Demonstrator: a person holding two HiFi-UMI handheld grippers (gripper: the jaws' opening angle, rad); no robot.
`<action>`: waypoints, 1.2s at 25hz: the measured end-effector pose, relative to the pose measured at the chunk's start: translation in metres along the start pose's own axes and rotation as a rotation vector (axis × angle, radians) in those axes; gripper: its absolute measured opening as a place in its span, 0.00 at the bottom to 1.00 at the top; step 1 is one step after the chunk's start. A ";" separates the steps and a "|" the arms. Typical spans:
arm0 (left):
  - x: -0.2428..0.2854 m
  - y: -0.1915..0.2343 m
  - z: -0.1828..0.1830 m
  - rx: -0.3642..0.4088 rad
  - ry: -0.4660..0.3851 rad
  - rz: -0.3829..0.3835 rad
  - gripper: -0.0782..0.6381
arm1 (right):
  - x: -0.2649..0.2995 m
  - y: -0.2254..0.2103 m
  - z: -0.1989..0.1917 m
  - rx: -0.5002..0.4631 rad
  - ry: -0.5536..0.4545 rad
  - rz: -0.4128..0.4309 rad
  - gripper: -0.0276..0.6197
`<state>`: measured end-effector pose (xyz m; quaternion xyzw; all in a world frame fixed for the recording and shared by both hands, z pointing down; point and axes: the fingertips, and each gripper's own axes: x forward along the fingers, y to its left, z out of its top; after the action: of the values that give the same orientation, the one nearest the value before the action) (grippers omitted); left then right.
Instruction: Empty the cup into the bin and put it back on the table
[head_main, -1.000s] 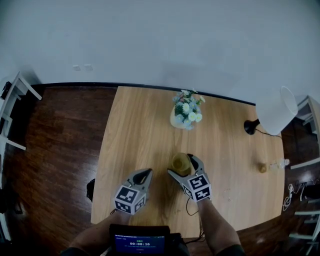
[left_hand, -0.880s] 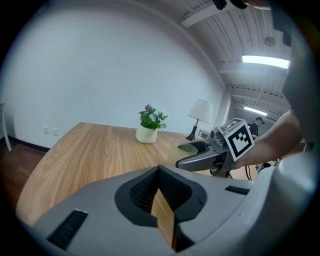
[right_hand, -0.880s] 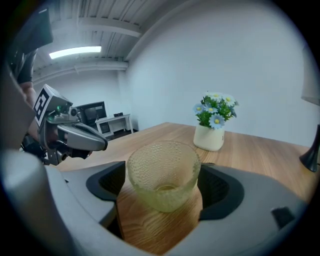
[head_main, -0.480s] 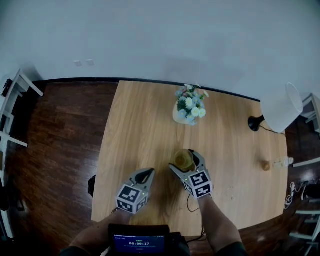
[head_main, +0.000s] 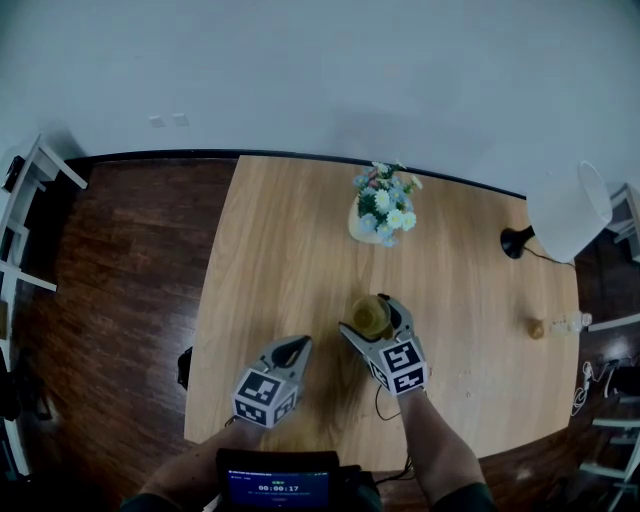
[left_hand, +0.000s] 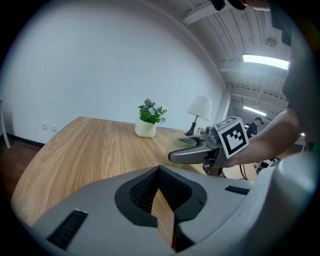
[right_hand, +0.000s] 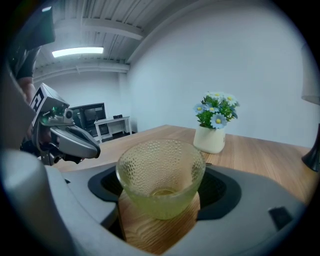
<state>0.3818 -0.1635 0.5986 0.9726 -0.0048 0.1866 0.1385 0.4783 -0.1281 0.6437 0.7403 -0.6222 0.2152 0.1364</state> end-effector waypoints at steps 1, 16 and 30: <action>0.000 0.000 0.000 -0.001 0.000 0.000 0.10 | -0.001 0.000 0.001 -0.003 -0.006 -0.002 0.71; -0.006 0.002 0.003 0.006 -0.014 0.005 0.10 | -0.007 0.001 0.011 -0.001 -0.071 0.003 0.66; -0.031 -0.012 0.055 0.071 -0.157 -0.001 0.10 | -0.049 0.022 0.068 -0.032 -0.130 0.065 0.66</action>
<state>0.3737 -0.1687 0.5348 0.9885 -0.0086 0.1096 0.1034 0.4602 -0.1221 0.5589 0.7297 -0.6569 0.1610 0.1002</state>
